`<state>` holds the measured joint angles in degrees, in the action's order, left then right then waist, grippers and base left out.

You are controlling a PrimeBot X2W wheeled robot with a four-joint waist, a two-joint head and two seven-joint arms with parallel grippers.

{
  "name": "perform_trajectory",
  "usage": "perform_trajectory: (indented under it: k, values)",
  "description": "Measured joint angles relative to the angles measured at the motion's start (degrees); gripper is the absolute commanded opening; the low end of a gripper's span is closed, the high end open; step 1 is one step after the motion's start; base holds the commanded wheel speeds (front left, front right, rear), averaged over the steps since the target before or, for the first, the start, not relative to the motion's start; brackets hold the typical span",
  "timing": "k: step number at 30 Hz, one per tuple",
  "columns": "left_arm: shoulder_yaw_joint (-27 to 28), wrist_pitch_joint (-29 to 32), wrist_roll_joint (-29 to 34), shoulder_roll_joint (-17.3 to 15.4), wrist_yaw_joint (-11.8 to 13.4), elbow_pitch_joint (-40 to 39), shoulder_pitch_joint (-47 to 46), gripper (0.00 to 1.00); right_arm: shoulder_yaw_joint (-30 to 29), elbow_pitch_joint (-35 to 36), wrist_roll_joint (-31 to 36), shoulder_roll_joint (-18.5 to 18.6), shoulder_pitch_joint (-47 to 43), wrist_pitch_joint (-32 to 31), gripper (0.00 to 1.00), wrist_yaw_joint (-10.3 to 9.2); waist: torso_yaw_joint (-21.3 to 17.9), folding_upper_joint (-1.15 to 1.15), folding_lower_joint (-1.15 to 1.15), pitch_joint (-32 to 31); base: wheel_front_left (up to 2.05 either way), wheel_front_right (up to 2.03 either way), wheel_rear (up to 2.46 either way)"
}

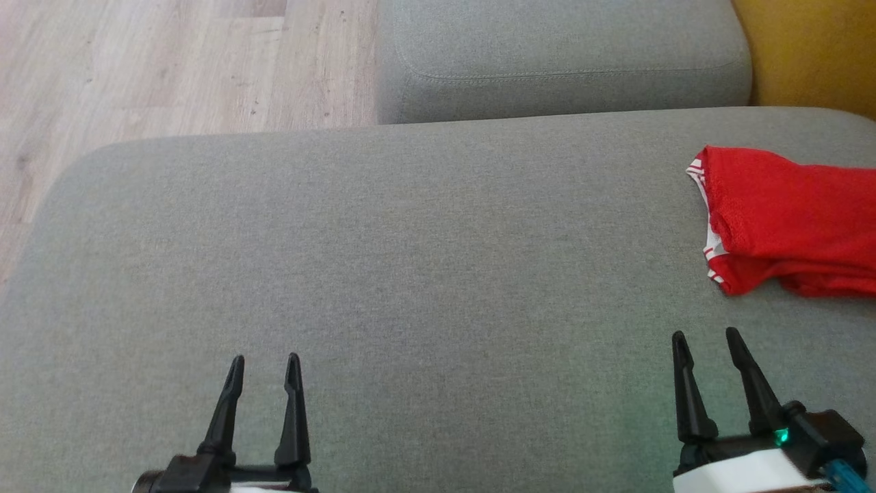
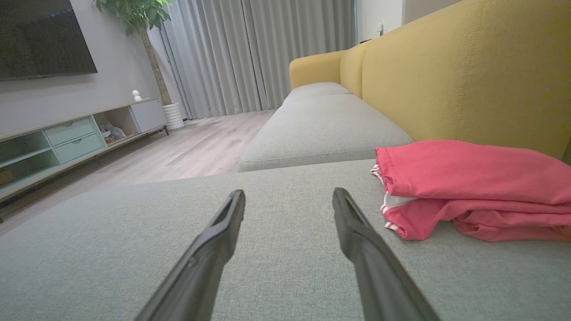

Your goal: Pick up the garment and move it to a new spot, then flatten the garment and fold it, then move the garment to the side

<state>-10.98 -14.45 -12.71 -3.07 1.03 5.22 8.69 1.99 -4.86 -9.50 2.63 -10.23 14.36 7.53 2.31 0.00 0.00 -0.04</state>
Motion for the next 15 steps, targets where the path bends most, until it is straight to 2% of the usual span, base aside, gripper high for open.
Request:
perform_trajectory:
  k: [5, 6, 9, 15]
  values:
    - [0.25, 0.0, 0.05, 0.0, 0.0, 0.0, 0.01, 1.0, 0.19, -0.01, -0.01, -0.04, 0.0, 0.0, 1.0, 0.0, -0.29, 0.0, 0.0, -0.17, 0.0, 0.0, 0.0]
    - [0.34, 0.03, 0.23, 0.0, 0.12, 0.34, -0.02, 0.0, 0.25, -0.47, -0.03, -0.04, 0.01, -0.02, 0.0, 0.0, -0.4, 0.0, 0.0, -0.2, 0.0, 0.0, 0.0]
    - [-0.02, 0.26, 0.18, 0.01, 0.12, 3.12, 0.57, 0.0, 0.36, -3.33, -0.11, -0.05, -0.18, -0.24, 0.0, 0.0, -0.43, 0.0, 0.0, -0.21, 0.0, 0.0, 0.0]
    - [0.03, 0.86, -3.64, -0.07, -0.02, 3.72, 1.15, 0.0, 0.41, -3.88, -3.92, -0.05, -0.8, -0.82, 0.0, 0.0, -0.52, 0.0, 0.0, -0.18, 0.0, 0.0, 0.0]
